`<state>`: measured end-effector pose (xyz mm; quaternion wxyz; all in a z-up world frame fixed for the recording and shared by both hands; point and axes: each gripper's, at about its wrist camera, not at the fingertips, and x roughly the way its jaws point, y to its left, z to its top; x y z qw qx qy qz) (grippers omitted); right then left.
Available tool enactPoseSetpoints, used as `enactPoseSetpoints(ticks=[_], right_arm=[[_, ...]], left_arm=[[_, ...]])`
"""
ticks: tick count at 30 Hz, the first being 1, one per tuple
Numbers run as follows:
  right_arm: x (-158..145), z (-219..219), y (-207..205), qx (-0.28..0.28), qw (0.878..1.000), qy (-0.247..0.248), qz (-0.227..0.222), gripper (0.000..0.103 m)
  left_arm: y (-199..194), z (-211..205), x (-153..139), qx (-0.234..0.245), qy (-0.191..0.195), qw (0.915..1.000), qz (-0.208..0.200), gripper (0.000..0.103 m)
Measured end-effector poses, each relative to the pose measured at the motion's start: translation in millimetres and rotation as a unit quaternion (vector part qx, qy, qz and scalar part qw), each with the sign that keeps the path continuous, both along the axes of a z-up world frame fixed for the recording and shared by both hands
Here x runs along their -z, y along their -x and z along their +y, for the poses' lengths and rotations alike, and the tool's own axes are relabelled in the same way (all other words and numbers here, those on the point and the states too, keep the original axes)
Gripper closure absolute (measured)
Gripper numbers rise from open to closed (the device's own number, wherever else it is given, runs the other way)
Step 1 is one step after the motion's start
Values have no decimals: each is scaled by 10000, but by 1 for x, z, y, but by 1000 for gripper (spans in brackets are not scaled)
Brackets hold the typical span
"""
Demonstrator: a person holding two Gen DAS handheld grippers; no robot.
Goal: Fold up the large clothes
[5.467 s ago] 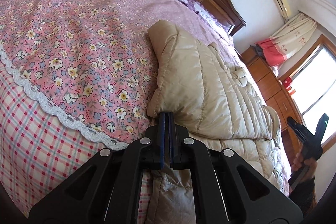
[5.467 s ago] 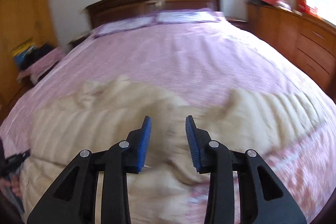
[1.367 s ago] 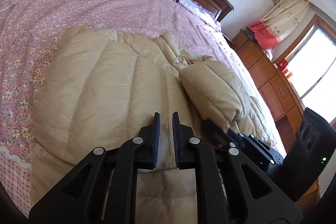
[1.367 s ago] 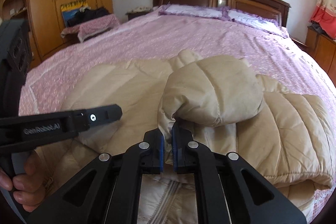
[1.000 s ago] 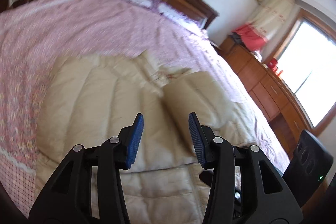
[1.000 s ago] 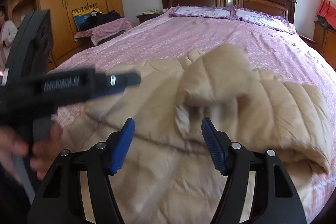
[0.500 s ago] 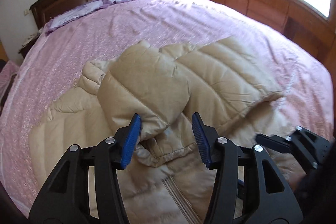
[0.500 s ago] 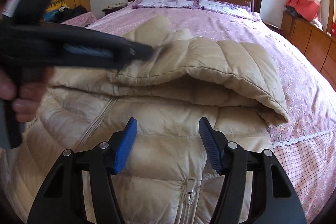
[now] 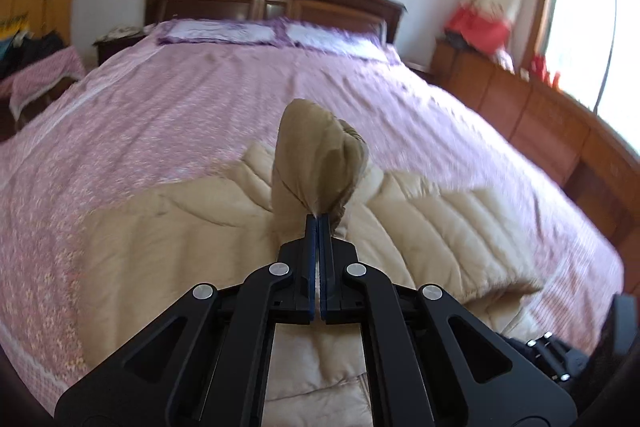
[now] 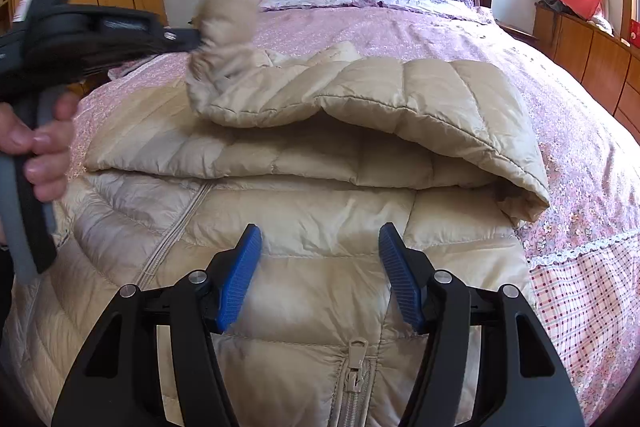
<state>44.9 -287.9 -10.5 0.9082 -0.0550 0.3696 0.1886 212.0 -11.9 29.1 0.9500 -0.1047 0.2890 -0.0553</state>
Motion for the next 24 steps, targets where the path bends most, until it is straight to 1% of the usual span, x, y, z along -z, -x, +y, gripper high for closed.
enactPoseSetpoints(ticks=[2,3,4,6,8,9,10,11,12,13,14,15,17,18,24], right_arm=[[-1,-2,-1,23,10000,-55,4,42],[-2,-4,-2,41,9999,-105,-5,42],[-3,-7,-2,58,9998,-187,0,42],[-3,-12,-2,102,9995,-303,30,42],[-2,-15,-5,130,9992,-377,102,42],[-2,-16,-6,140,9991,-392,125,42],[-2,-16,-6,148,9990,-391,141,42],[-2,-15,-6,149,9991,-377,137,42],[-2,-15,-5,146,9992,-359,116,42],[-2,-15,-4,140,9992,-356,96,42],[-3,-16,-5,139,9992,-365,91,42],[-3,-17,-6,140,9991,-380,92,42],[-3,-17,-6,149,9990,-399,105,42],[-3,-17,-6,152,9990,-399,106,42],[-1,-15,-5,146,9993,-332,76,42]], left_arm=[[7,16,3,-150,262,9995,-17,102],[12,27,7,-290,455,9985,5,102],[15,33,12,-393,566,9976,50,102],[23,49,30,-655,884,9937,192,102],[28,63,51,-772,1353,9873,317,102],[31,73,65,-862,1691,9810,407,102],[34,78,76,-945,1917,9757,485,102],[36,81,84,-991,2072,9718,535,102],[38,88,94,-1059,2358,9642,599,102],[41,89,99,-1104,2478,9605,620,102],[42,89,102,-1144,2546,9582,621,102],[43,90,101,-1205,2542,9577,606,102],[44,85,99,-1304,2354,9610,644,102],[44,82,99,-1406,2180,9631,722,102],[47,82,106,-1700,1886,9613,1065,102]])
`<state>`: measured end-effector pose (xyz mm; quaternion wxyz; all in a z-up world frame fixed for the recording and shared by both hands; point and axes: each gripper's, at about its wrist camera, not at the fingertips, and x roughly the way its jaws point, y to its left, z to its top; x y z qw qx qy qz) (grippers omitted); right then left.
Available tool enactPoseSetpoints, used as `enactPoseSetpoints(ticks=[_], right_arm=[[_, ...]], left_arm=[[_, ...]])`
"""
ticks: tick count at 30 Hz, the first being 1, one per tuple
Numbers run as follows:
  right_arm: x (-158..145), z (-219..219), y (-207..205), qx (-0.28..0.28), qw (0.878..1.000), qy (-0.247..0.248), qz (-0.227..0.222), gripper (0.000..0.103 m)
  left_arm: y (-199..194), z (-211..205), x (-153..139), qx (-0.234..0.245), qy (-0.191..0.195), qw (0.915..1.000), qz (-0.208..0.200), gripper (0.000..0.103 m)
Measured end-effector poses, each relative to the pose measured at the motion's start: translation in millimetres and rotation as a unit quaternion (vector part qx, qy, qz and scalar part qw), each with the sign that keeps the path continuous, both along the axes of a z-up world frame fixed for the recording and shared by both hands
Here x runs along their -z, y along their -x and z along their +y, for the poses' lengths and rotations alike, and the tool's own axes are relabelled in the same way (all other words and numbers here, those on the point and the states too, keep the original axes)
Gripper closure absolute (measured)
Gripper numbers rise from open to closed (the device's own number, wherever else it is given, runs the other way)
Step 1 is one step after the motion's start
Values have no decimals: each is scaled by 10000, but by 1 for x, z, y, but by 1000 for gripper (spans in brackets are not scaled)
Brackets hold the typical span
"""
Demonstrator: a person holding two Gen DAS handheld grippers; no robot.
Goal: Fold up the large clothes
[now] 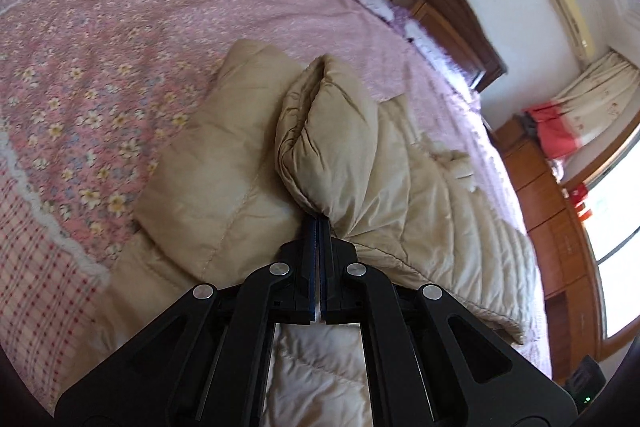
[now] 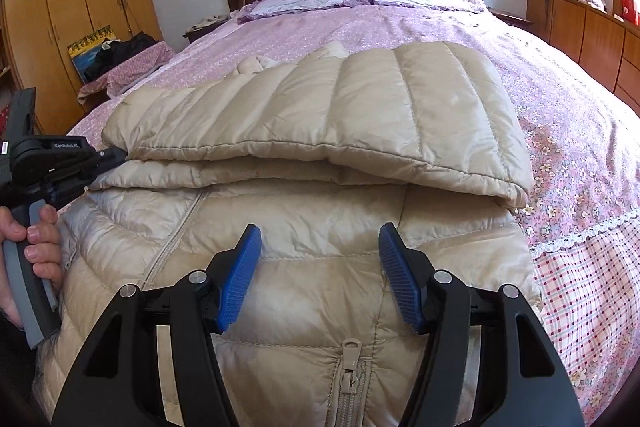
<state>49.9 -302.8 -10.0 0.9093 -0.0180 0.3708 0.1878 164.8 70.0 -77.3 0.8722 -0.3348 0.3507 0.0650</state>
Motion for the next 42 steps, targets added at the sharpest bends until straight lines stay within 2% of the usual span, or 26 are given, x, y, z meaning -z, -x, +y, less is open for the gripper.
enactPoseSetpoints(ticks=[6,10,12,14,15,16,18,19,22,25,28,32,35,39,42], right_arm=[[2,-1,-2,7,10000,-35,28,41],[3,1,-2,9,10000,43,2,39],[1,1,-1,37,10000,42,-29,34],[-2,0,2,149,9998,96,-101,25],[-4,0,5,200,9996,140,-155,24],[-8,1,8,240,9992,199,-230,22],[-14,1,17,234,9987,247,-368,19],[-17,0,23,215,9986,260,-410,19],[-25,1,37,207,9985,237,-443,18],[-34,0,53,147,9988,104,-459,18],[-42,-3,68,143,9985,76,-526,16],[-46,-18,85,306,9983,203,-453,14],[-43,-38,99,339,9986,261,-323,13],[-34,-59,115,286,9993,250,-66,13],[-25,-72,128,645,9975,301,10,13]], left_arm=[[9,1,-1,-7,-264,9994,238,101],[11,1,1,-144,-289,9990,317,99],[15,3,-1,-139,-179,9994,265,98],[19,3,-6,-39,-122,9995,278,91],[24,4,-11,87,-59,9996,244,79],[28,5,-15,178,-2,9997,187,60],[41,5,-24,327,39,9994,78,44],[48,5,-31,506,44,9987,6,42],[67,1,-44,1012,-81,9948,-30,39],[94,-10,-58,1386,-756,9873,-170,36],[121,-17,-67,1737,-1178,9775,-229,35],[156,-6,-73,2009,-1138,9724,-337,34],[184,7,-67,2069,-989,9729,-302,34],[209,17,-41,2100,-863,9739,34,34],[221,25,-23,1820,-962,9781,306,34]])
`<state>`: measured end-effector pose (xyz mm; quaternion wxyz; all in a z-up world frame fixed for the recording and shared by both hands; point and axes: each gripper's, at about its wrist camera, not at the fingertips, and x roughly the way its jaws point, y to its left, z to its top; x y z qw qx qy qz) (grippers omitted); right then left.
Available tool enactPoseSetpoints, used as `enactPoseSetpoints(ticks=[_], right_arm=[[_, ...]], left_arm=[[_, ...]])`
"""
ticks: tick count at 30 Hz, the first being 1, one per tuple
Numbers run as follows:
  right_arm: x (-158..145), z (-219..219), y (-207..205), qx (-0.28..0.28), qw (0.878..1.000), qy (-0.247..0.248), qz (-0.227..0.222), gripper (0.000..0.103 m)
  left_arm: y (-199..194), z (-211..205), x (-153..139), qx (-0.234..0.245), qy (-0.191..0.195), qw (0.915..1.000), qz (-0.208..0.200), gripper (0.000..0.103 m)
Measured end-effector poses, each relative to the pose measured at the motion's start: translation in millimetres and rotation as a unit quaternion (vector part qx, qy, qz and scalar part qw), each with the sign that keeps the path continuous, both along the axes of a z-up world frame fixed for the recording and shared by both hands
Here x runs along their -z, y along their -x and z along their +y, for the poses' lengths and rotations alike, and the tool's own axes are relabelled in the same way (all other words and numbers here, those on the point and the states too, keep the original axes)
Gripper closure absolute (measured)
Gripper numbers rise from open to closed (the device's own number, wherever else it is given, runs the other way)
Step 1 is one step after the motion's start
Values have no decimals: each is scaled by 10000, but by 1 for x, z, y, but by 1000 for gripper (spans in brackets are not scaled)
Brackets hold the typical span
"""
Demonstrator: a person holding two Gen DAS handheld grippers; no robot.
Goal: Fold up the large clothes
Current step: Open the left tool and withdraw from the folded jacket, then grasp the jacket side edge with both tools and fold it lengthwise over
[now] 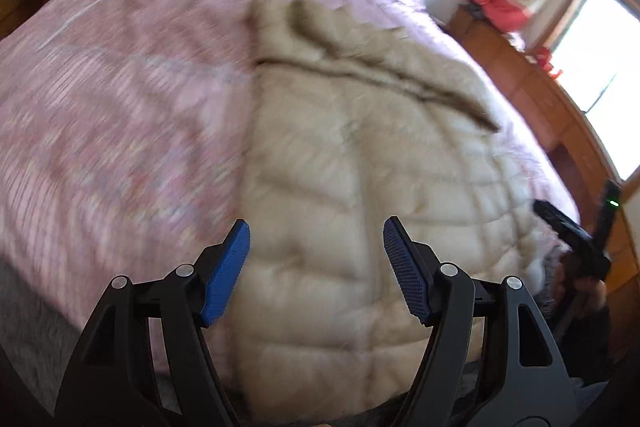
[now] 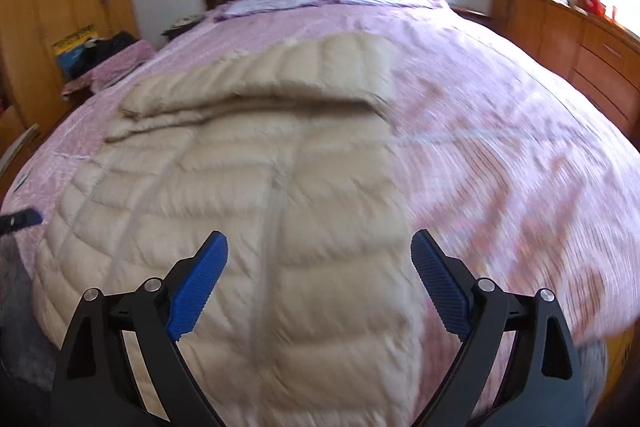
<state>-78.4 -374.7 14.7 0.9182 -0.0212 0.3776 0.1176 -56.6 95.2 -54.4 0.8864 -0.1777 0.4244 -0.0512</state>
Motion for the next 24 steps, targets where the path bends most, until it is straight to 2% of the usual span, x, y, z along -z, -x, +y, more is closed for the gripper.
enactPoseSetpoints(ticks=[5,6,7,9,10,11,12,14,15,19,20,24], right_arm=[[14,-19,32,575,9979,-251,-128,13],[17,-22,32,620,9976,-309,-70,13],[19,-25,31,689,9969,-381,-10,13],[20,-35,26,894,9946,-514,118,13],[22,-37,23,949,9937,-555,217,19],[28,-39,19,968,9927,-536,490,35],[34,-40,16,931,9909,-589,777,40],[40,-43,16,843,9875,-848,1025,50],[39,-42,17,747,9876,-885,1063,53],[30,-41,28,471,9898,-1016,878,89],[25,-40,33,349,9912,-1050,731,94],[7,-30,42,-10,9939,-1060,315,95]], left_arm=[[18,12,27,-386,131,9990,194,35],[22,13,29,-400,132,9990,167,55],[24,15,31,-368,210,9990,141,82],[27,18,29,-237,536,9983,30,95],[28,17,27,-178,553,9983,-16,97],[30,15,25,-123,532,9985,-55,98],[31,15,24,-87,554,9984,-86,98],[33,18,25,-95,677,9976,-106,98],[33,22,28,-114,810,9966,-104,98],[37,29,34,-117,1182,9926,-233,98],[38,30,33,-114,1232,9919,-280,98],[38,34,22,-93,1372,9895,-451,99]])
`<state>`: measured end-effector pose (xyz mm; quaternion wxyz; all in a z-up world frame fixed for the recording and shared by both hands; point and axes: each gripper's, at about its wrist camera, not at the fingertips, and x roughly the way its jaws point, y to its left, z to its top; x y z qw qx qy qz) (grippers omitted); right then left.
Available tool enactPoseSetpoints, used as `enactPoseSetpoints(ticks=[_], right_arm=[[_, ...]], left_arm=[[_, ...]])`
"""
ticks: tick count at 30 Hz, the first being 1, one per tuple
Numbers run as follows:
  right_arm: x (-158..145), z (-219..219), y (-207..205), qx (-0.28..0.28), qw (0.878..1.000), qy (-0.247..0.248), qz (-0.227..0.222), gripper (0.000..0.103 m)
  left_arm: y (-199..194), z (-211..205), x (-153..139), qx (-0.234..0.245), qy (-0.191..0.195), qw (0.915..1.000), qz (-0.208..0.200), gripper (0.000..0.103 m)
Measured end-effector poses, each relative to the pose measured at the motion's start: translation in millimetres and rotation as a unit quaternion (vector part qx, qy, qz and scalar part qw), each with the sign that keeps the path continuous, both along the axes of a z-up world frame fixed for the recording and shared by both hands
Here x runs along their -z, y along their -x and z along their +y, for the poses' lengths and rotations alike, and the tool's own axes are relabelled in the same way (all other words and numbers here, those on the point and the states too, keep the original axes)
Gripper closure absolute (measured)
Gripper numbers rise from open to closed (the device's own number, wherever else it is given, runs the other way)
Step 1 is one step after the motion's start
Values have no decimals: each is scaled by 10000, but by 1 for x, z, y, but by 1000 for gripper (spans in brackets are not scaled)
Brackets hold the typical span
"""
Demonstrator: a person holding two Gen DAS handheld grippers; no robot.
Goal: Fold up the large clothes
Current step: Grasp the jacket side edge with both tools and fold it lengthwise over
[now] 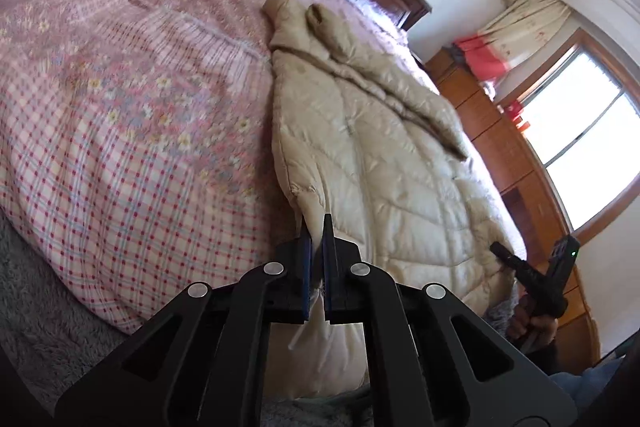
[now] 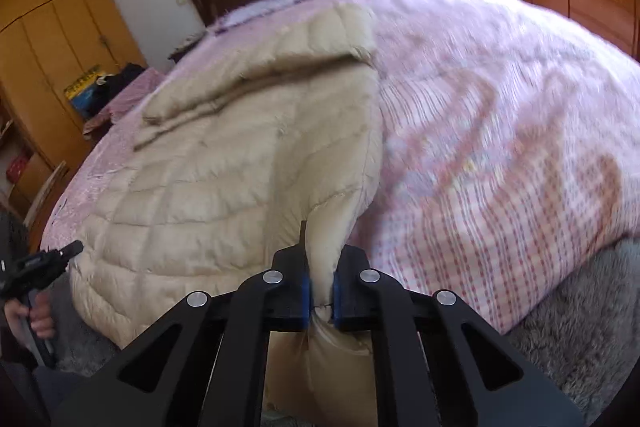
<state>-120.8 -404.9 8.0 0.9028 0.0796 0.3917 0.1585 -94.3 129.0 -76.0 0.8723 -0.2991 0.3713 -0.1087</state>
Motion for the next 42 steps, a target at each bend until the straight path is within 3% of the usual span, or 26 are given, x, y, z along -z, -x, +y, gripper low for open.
enactPoseSetpoints(ticks=[9,13,22,29,34,42], right_arm=[[-24,-7,-2,-40,9983,-338,-470,95],[-36,-10,-4,8,9973,-477,-556,95],[-63,-11,-16,-99,9933,-782,-842,95],[-88,-5,-37,-203,9891,-774,-1235,95],[-99,-5,-58,-202,9858,-943,-1378,95],[-108,-1,-110,-37,9845,-1087,-1375,95]], left_arm=[[-3,-6,-64,52,-352,9958,-842,100],[-10,-10,-80,73,-614,9938,-927,100],[-22,-8,-108,-97,-760,9884,-1312,99],[-47,1,-126,-260,-719,9860,-1484,99],[-74,18,-129,-340,-234,9870,-1554,99],[-122,31,-127,-511,-74,9880,-1456,99]])
